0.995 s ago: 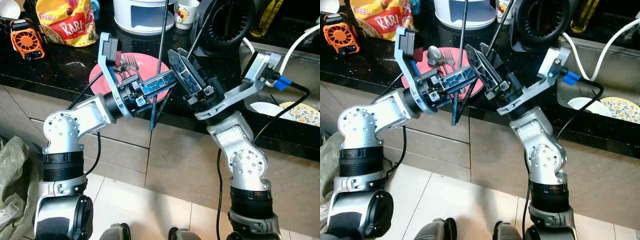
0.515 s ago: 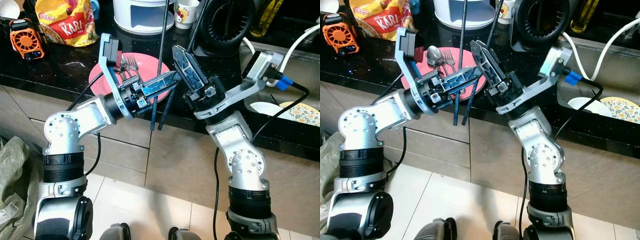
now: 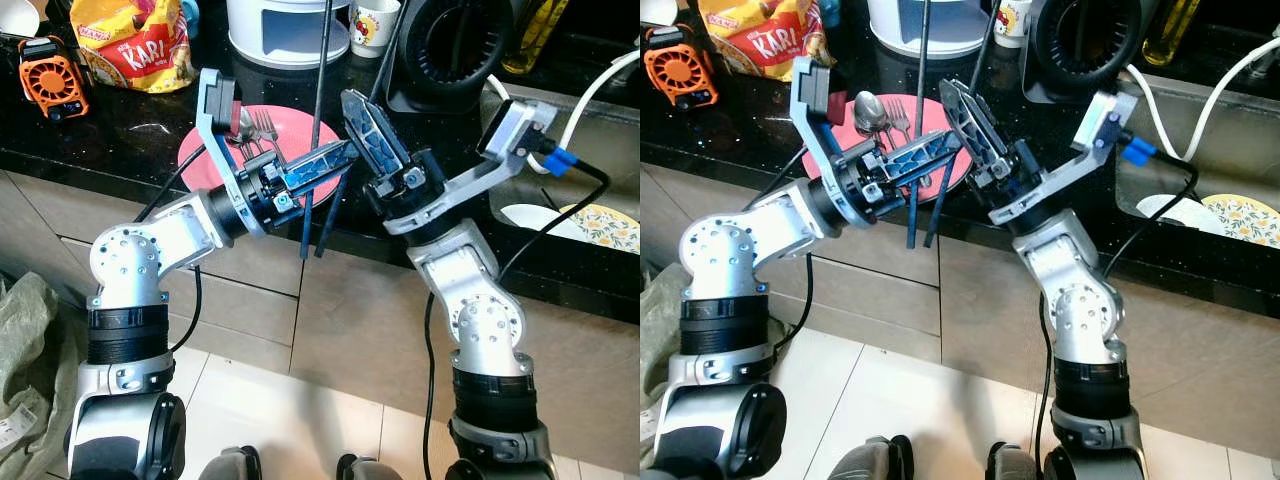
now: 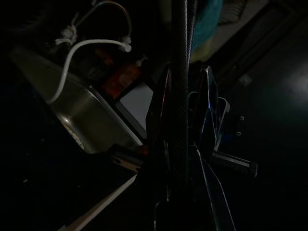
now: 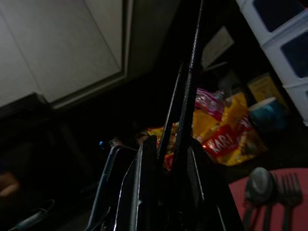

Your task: Kitchen organization

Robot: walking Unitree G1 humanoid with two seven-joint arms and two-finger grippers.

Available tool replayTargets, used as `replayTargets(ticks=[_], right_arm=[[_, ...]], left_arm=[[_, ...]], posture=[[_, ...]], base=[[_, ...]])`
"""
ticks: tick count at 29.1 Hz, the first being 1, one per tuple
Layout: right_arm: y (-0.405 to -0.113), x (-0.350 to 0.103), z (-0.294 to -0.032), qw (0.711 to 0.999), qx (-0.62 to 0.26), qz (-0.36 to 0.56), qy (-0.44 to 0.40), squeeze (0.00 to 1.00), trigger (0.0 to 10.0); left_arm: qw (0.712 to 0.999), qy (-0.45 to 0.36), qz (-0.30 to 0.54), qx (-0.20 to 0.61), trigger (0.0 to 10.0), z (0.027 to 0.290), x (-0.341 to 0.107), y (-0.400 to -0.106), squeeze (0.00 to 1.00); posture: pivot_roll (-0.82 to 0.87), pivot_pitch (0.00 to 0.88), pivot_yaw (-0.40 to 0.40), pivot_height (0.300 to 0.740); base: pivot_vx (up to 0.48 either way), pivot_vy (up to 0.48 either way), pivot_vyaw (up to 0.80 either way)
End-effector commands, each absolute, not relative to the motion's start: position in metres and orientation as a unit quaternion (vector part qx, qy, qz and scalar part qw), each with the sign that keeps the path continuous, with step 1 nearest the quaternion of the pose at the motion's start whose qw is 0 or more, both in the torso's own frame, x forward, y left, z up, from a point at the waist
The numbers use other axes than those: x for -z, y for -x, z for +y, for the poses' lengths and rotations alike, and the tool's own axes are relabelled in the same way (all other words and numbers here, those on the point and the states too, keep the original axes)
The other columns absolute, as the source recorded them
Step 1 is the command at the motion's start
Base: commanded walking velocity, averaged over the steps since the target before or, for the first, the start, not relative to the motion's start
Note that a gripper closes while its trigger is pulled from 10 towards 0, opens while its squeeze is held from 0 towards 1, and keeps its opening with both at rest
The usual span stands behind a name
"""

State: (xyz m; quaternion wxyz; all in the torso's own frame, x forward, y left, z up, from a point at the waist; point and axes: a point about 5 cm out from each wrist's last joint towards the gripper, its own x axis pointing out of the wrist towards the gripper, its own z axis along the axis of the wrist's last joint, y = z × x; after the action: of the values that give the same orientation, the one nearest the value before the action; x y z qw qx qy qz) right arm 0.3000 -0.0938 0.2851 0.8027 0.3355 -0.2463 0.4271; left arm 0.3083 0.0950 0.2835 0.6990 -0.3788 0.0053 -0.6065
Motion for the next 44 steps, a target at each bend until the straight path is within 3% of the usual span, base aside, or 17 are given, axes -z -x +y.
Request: replayTargets(ticks=[1, 8, 18, 19, 20, 21, 23, 24, 25, 26, 28, 33, 40, 41, 42, 43, 44], right_arm=[[-0.307, -0.276, -0.105, 0.834, -0.386, -0.247, -0.309, 0.0, 0.0], [-0.31, -0.277, -0.104, 0.836, -0.385, -0.245, -0.306, 0.0, 0.0], [-0.314, -0.275, -0.102, 0.84, -0.379, -0.24, -0.304, 0.0, 0.0], [-0.314, -0.275, -0.102, 0.84, -0.379, -0.241, -0.303, 0.0, 0.0], [-0.314, -0.275, -0.102, 0.84, -0.379, -0.241, -0.303, 0.0, 0.0], [-0.315, -0.275, -0.102, 0.841, -0.378, -0.241, -0.303, 0.0, 0.0], [-0.315, -0.275, -0.102, 0.841, -0.377, -0.241, -0.303, 0.0, 0.0], [-0.315, -0.275, -0.102, 0.842, -0.376, -0.241, -0.304, 0.0, 0.0], [-0.315, -0.275, -0.102, 0.842, -0.374, -0.242, -0.304, 0.0, 0.0], [-0.315, -0.275, -0.102, 0.842, -0.374, -0.242, -0.304, 0.0, 0.0], [-0.315, -0.275, -0.104, 0.844, -0.37, -0.243, -0.304, 0.0, 0.0], [-0.316, -0.275, -0.11, 0.849, -0.357, -0.245, -0.302, 0.0, 0.0], [-0.321, -0.274, -0.121, 0.862, -0.322, -0.251, -0.301, 0.0, 0.0], [-0.322, -0.274, -0.123, 0.864, -0.315, -0.253, -0.302, 0.0, 0.0], [-0.323, -0.274, -0.125, 0.866, -0.305, -0.255, -0.303, 0.0, 0.0], [-0.324, -0.275, -0.126, 0.868, -0.299, -0.257, -0.303, 0.0, 0.0], [-0.324, -0.275, -0.126, 0.868, -0.299, -0.257, -0.303, 0.0, 0.0]], left_arm=[[0.71, 0.397, -0.017, 0.582, 10.0, 0.107, -0.285, -0.313, 0.0], [0.723, 0.414, -0.022, 0.552, 10.0, 0.111, -0.282, -0.32, 0.0], [0.744, 0.493, -0.042, 0.448, 10.0, 0.137, -0.276, -0.346, 0.0], [0.746, 0.499, -0.045, 0.438, 10.0, 0.139, -0.276, -0.348, 0.38], [0.746, 0.499, -0.045, 0.438, 10.0, 0.139, -0.276, -0.348, 0.38], [0.747, 0.503, -0.05, 0.432, 10.0, 0.141, -0.277, -0.349, 1.0], [0.749, 0.517, -0.052, 0.412, 10.0, 0.147, -0.278, -0.354, 1.0], [0.752, 0.539, -0.085, 0.37, 0.6, 0.163, -0.283, -0.36, 0.92], [0.755, 0.547, -0.096, 0.347, 0.0, 0.172, -0.284, -0.363, 0.34], [0.755, 0.547, -0.096, 0.347, 0.0, 0.172, -0.284, -0.363, 0.34], [0.764, 0.557, -0.113, 0.304, 0.0, 0.191, -0.286, -0.367, 0.0], [0.768, 0.577, -0.143, 0.24, 0.0, 0.226, -0.286, -0.37, 0.0], [0.774, 0.577, -0.146, 0.215, 0.1, 0.242, -0.286, -0.371, 0.0], [0.775, 0.576, -0.145, 0.216, 1.1, 0.242, -0.285, -0.371, 0.0], [0.777, 0.573, -0.141, 0.219, 8.7, 0.241, -0.285, -0.371, 0.0], [0.779, 0.571, -0.137, 0.222, 10.0, 0.24, -0.284, -0.371, 0.0], [0.779, 0.571, -0.137, 0.222, 10.0, 0.24, -0.284, -0.371, 0.0]], posture=[[0.06, 0.153, -0.005, 0.74], [0.06, 0.157, -0.006, 0.74], [0.07, 0.163, -0.013, 0.74], [0.07, 0.165, -0.014, 0.74], [0.07, 0.165, -0.014, 0.74], [0.07, 0.165, -0.015, 0.74], [0.07, 0.165, -0.016, 0.74], [0.06, 0.166, -0.016, 0.74], [0.06, 0.166, -0.016, 0.74], [0.06, 0.166, -0.016, 0.74], [0.06, 0.167, -0.017, 0.74], [0.06, 0.168, -0.015, 0.74], [0.06, 0.166, -0.016, 0.74], [0.06, 0.165, -0.017, 0.74], [0.06, 0.165, -0.016, 0.74], [0.06, 0.164, -0.016, 0.74], [0.06, 0.164, -0.016, 0.74]], base=[[0.0, 0.0, 0.0], [0.0, 0.0, 0.0], [0.0, 0.0, 0.0], [0.0, 0.0, 0.0], [0.0, 0.0, 0.0], [0.0, 0.0, 0.0], [0.0, 0.0, 0.0], [0.0, 0.0, 0.0], [0.0, 0.0, 0.0], [0.0, 0.0, 0.0], [0.0, 0.0, 0.0], [0.0, 0.0, 0.0], [0.0, 0.0, 0.0], [0.0, 0.0, 0.0], [0.0, 0.0, 0.0], [0.0, 0.0, 0.0], [0.0, 0.0, 0.0]])
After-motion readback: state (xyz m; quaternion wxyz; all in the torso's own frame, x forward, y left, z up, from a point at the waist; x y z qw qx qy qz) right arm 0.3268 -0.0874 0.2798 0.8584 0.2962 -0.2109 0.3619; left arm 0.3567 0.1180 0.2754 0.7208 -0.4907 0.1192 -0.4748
